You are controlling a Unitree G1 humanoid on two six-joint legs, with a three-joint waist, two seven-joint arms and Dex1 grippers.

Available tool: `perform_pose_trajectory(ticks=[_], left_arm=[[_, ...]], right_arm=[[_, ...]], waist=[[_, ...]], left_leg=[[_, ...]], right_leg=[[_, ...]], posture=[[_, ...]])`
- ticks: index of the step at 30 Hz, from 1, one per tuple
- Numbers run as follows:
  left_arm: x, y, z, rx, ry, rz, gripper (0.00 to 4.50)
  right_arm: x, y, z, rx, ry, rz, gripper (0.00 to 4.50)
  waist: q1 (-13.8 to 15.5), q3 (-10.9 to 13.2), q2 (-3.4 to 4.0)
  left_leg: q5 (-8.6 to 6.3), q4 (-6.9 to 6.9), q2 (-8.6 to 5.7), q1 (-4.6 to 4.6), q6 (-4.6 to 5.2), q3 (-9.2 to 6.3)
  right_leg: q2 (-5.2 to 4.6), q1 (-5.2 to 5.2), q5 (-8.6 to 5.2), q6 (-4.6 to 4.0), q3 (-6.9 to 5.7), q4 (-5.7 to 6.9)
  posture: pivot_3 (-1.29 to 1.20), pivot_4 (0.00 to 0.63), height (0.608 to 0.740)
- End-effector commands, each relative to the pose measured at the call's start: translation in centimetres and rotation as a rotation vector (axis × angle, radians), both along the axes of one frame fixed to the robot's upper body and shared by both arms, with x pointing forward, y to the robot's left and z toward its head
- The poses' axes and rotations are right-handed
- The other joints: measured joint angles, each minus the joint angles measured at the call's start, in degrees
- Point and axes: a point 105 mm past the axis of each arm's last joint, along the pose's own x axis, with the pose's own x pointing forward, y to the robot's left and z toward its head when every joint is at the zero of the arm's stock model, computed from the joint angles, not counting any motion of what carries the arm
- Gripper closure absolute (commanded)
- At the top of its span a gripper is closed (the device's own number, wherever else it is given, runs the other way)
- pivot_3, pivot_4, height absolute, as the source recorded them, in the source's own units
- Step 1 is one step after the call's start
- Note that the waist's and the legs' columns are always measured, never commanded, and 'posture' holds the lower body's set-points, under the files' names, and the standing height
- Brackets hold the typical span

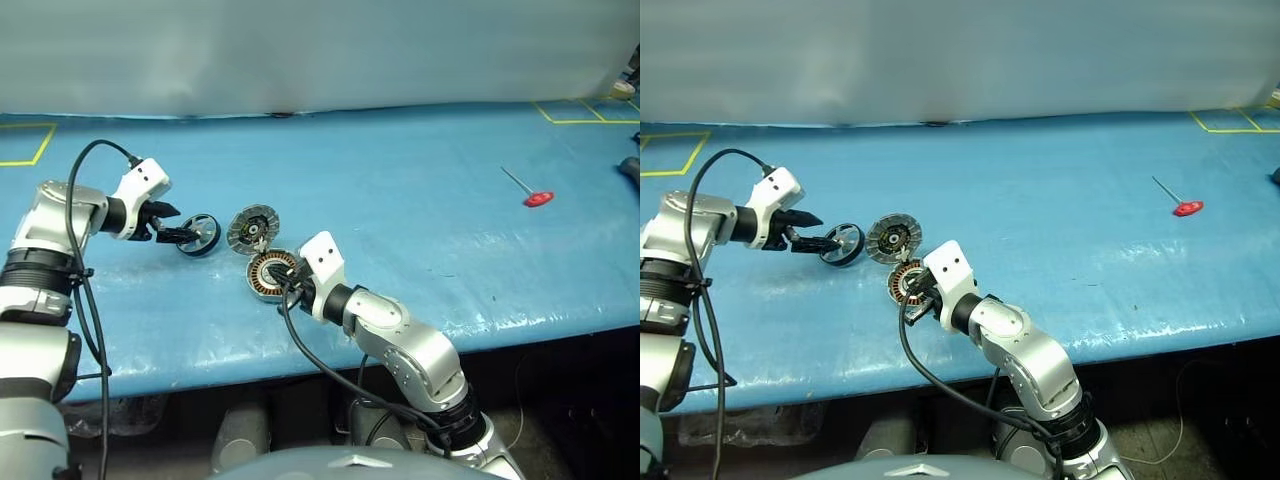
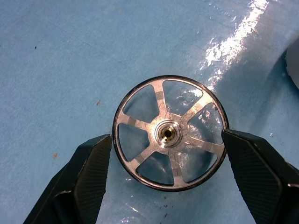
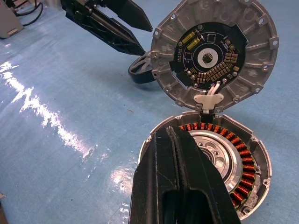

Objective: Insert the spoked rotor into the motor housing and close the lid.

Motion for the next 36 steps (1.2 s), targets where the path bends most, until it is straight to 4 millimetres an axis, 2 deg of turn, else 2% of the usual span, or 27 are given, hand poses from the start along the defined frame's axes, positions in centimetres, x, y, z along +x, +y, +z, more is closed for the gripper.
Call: perform_pose_trajectory(ticks=[1,19,36], left_arm=[[0.5,-0.1,1.2,-0.014,-0.037,0.010,0.42],[0.4,-0.1,-1.2,-0.007,0.054,0.040,0.42],[1.8,-0.9,-0.4,0.009,0.003,0.018,0.42]], right_arm=[[-0.2,0.4,1.3,0.040,-0.046,0.002,4.50],[-0.2,0.2,1.2,0.042,-0.042,-0.015,4.50],[-0.1,-0.1,1.1,0.039,-0.039,-0.038,4.50]], waist=[[0.01,0.00,0.00],[0.12,0.00,-0.03],[0.27,0.00,-0.07]], left_leg=[[0.00,0.01,0.00,0.00,0.00,0.00],[0.00,0.32,-0.01,0.02,0.00,-0.05],[0.01,0.52,0.00,0.03,-0.01,-0.05]], right_leg=[[0.00,0.00,0.00,0.00,0.01,0.01],[-0.03,-0.01,-0.03,-0.05,0.01,0.49],[-0.02,-0.01,-0.05,-0.08,0.02,0.68]], posture=[[0.00,0.150,0.740],[0.00,0.150,0.740],[0.00,0.150,0.740]])
